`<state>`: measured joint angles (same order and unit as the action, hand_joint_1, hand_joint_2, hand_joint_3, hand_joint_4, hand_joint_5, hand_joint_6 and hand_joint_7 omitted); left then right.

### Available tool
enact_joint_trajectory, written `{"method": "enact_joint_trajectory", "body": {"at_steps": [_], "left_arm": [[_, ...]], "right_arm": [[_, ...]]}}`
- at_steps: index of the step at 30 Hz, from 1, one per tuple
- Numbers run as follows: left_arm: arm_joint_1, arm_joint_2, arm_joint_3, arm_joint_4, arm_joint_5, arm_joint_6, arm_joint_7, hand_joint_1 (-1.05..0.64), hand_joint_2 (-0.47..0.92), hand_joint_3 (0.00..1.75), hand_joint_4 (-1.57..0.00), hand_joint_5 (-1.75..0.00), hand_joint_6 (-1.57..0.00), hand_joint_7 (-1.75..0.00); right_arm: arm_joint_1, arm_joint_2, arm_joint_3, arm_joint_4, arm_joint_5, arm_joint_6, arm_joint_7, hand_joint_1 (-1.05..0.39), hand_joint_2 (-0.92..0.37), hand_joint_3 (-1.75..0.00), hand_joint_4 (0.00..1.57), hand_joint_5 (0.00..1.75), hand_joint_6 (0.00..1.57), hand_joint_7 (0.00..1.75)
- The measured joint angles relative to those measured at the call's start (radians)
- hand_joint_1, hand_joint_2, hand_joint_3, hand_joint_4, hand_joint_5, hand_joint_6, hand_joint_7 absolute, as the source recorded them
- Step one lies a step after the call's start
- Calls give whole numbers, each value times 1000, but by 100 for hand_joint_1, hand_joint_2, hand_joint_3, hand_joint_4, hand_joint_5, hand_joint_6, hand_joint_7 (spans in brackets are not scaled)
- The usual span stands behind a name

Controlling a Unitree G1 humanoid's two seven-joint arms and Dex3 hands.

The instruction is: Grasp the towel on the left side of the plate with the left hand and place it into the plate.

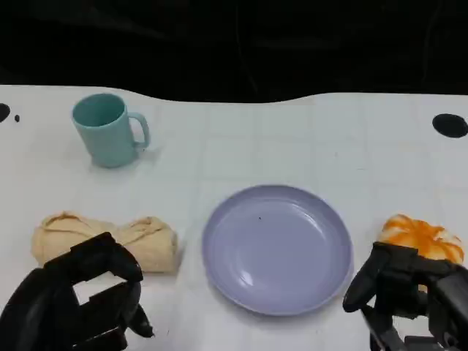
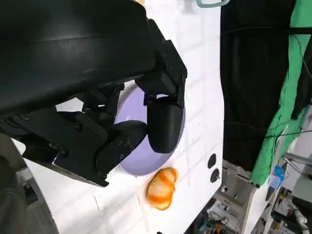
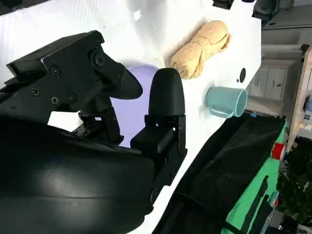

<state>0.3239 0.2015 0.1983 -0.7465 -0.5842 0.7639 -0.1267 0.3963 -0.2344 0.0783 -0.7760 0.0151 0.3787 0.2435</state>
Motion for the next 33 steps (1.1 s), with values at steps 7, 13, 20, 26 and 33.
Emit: {"method": "enact_joint_trajectory", "body": {"at_steps": [7,13,20,26,33], "left_arm": [[0,-6,-1,-1,24,-3,28,-9,48,121,-62,-135,-66,-108],[9,-16,-38,-1,138,-143,26,-19,68,81,-46,-125,-51,-82],[2,116,-66,32,326,-417,-120,-30,91,29,-25,-89,-31,-40],[-56,254,-71,42,483,-472,-169,-39,92,5,-23,-67,-35,-17],[-179,363,-165,82,743,-466,-168,-46,92,0,-22,-59,-38,-8]], "right_arm": [[0,0,2,0,-1,0,0,-9,-57,-108,73,170,67,138],[-1,0,28,-1,-10,0,-3,-9,-56,-110,74,170,67,139],[-9,4,44,-8,-20,3,-11,-9,-56,-110,74,169,67,139],[-8,8,53,-14,-15,9,-11,-8,-56,-111,74,169,67,139],[-6,5,52,-29,-15,16,-11,-8,-56,-110,73,168,67,138]]}}
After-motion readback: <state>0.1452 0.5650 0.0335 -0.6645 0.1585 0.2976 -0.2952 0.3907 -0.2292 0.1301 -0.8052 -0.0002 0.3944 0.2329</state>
